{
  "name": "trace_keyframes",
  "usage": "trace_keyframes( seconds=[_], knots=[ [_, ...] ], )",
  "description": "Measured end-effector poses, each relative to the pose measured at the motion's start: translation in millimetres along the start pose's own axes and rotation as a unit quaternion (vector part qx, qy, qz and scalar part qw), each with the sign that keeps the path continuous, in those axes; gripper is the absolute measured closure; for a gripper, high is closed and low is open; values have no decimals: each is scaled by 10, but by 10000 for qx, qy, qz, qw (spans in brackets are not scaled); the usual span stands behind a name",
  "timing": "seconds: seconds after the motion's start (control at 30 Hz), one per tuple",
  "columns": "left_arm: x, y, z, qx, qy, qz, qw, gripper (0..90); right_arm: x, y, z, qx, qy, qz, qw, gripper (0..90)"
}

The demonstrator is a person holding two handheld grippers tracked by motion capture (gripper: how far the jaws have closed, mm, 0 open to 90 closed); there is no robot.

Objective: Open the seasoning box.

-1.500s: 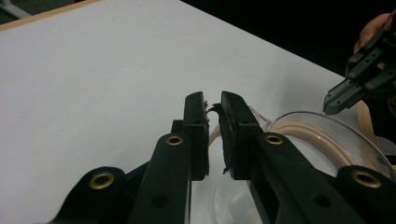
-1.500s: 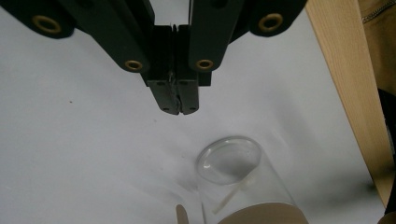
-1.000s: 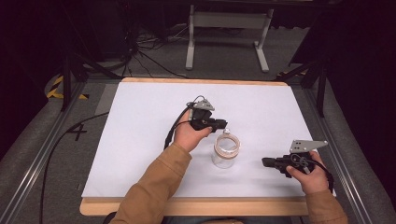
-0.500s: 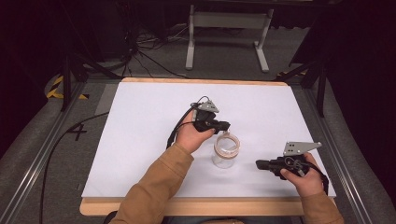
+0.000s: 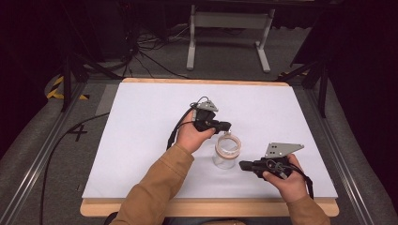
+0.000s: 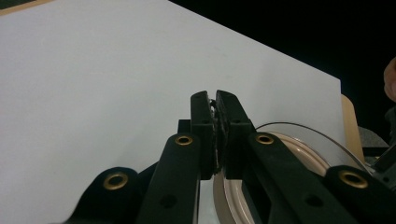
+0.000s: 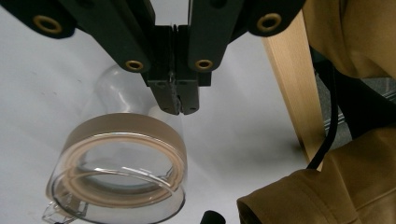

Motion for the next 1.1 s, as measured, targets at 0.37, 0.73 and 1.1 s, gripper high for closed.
trace_keyframes(
  seconds=[0.37, 0.73, 1.1],
  knots=[
    [20, 32, -27, -18, 17, 19, 10000, 892, 88, 37, 10, -50, 23, -71, 10000, 900],
    [23, 45, -30, -35, -30, -15, 10000, 891, 91, -42, 185, 87, -353, -136, 9992, 900],
    [19, 41, -37, -69, -56, -31, 10000, 884, 99, -124, 296, 95, -566, -289, 9979, 900]
  ],
)
Point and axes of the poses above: each handheld gripper's, and its own axes: x roughly forward along the jaws, z roughly out of its top, y roughly to its left, the point moved 5 cm from there along x, roughly forward along the jaws
